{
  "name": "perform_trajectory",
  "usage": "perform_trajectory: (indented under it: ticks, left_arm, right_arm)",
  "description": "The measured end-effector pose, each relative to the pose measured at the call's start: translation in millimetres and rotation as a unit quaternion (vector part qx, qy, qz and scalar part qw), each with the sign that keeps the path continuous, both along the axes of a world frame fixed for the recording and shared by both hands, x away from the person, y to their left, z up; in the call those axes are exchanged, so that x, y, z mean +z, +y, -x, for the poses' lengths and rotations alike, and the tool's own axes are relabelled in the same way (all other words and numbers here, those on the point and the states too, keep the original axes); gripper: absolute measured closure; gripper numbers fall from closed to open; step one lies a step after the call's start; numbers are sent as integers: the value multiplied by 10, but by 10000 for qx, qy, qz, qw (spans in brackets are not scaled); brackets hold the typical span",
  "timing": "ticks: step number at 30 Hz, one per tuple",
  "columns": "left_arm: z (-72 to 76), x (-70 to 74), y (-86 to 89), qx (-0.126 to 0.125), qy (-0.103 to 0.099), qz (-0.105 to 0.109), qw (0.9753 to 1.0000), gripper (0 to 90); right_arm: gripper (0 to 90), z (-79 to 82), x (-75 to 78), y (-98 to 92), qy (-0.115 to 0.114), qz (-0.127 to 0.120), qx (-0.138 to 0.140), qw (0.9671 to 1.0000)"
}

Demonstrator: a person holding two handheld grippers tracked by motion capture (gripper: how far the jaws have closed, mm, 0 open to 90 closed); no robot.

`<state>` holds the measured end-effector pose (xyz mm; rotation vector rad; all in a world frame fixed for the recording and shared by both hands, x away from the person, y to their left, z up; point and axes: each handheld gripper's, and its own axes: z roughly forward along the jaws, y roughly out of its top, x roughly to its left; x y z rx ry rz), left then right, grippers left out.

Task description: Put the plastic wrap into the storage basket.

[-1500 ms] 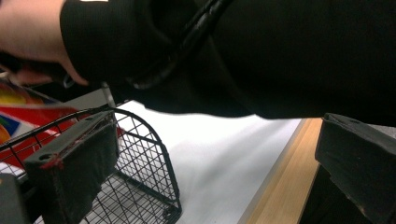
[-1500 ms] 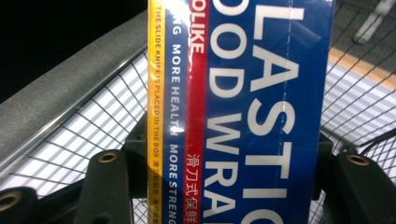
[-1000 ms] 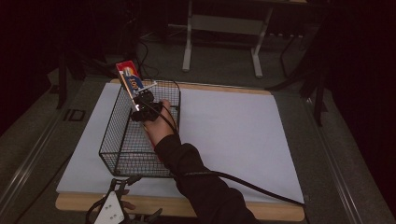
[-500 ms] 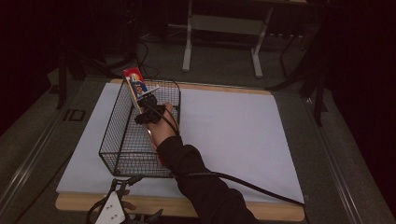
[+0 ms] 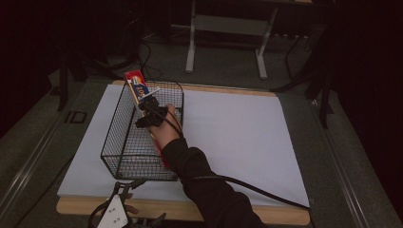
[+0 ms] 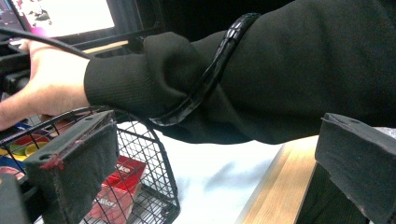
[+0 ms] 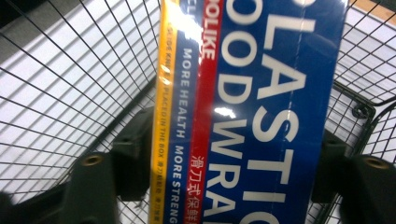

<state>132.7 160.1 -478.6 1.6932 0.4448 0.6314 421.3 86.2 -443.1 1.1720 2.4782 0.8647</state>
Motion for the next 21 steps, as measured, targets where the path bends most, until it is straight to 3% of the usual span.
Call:
perform_trajectory:
  ticks: [6,8,10,12,15,21]
  left_arm:
    - [0,-2,-9,-3,1,-21,10000,3]
    - [1,-3,-13,0,1,-26,10000,3]
    - [-3,-7,-16,-9,21,-44,10000,3]
    - [-7,-10,-23,-9,27,-52,10000,2]
    - [-10,-15,-34,-18,41,-69,10000,3]
    - [-27,-23,-45,-6,88,-90,9999,2]
  right_arm:
    - [123,17,77,-69,9,-153,203,9997]
    - [116,42,103,-103,-10,-157,321,9994]
    - [110,62,138,-163,60,-342,480,9982]
    - [114,119,222,-248,-164,-394,657,9969]
    - [129,168,327,-366,-284,-536,785,9951]
    - [135,240,498,-641,-442,-621,790,9939]
